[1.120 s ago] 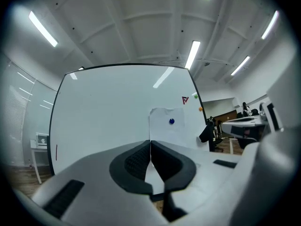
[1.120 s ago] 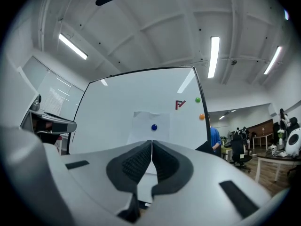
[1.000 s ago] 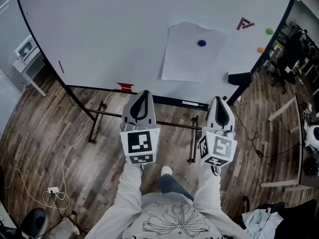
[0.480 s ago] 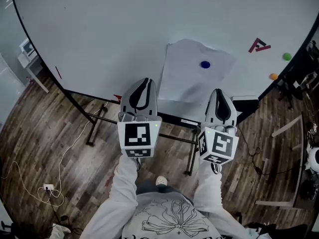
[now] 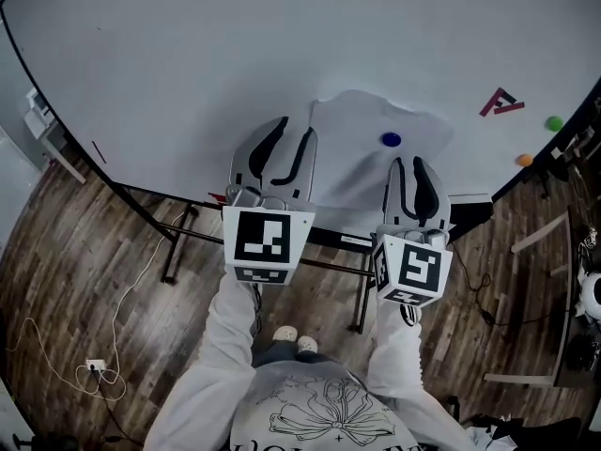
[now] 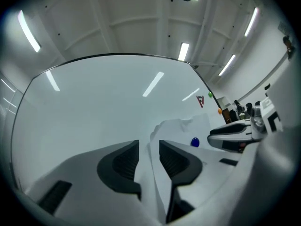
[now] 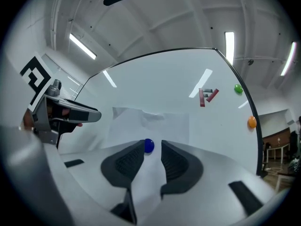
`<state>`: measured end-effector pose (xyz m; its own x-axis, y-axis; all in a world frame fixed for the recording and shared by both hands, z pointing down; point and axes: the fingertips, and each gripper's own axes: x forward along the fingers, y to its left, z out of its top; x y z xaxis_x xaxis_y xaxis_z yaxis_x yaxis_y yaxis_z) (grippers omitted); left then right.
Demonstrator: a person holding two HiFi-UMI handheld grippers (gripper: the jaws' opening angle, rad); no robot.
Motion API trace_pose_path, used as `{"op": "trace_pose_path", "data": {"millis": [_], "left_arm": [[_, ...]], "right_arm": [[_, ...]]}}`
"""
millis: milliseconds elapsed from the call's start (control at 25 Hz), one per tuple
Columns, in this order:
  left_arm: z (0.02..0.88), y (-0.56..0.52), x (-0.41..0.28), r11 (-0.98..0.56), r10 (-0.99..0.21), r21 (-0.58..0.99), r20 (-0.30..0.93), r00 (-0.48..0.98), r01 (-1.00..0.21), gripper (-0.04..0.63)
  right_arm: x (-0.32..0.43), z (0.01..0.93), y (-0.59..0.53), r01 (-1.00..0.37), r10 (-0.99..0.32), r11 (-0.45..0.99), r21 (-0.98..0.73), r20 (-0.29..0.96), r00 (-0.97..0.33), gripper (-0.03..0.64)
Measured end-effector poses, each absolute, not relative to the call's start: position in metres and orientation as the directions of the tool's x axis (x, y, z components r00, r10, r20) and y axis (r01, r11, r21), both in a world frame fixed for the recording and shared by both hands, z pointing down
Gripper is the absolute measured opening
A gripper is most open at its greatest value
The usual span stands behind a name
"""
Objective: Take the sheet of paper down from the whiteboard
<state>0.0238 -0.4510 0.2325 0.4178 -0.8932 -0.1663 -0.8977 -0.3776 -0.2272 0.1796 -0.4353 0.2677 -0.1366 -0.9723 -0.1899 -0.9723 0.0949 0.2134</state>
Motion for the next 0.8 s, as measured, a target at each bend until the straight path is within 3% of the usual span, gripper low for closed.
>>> {"op": "trace_pose_path", "data": {"millis": [160, 640, 800], "left_arm": [[0.221, -0.464, 0.038, -0.439, -0.854, -0.26, -0.177, 0.489, -0.86, 0.158], [0.214, -0.488, 0.067, -0.532, -0.788, -0.323, -0.15, 0.597, -0.783, 0.159], [0.213, -0.492, 0.067, -0.533, -0.788, -0.317, -0.152, 0.597, -0.784, 0.093]], "right_arm": [[0.175, 0.265, -0.443, -0.97, -0.974, 0.085, 0.227, -0.187, -0.129, 0.117], [0.171, 0.268, -0.464, -0.971, -0.982, 0.058, 0.231, -0.164, -0.098, 0.135], [0.169, 0.268, -0.468, -0.969, -0.983, 0.06, 0.24, -0.157, -0.099, 0.138]]}}
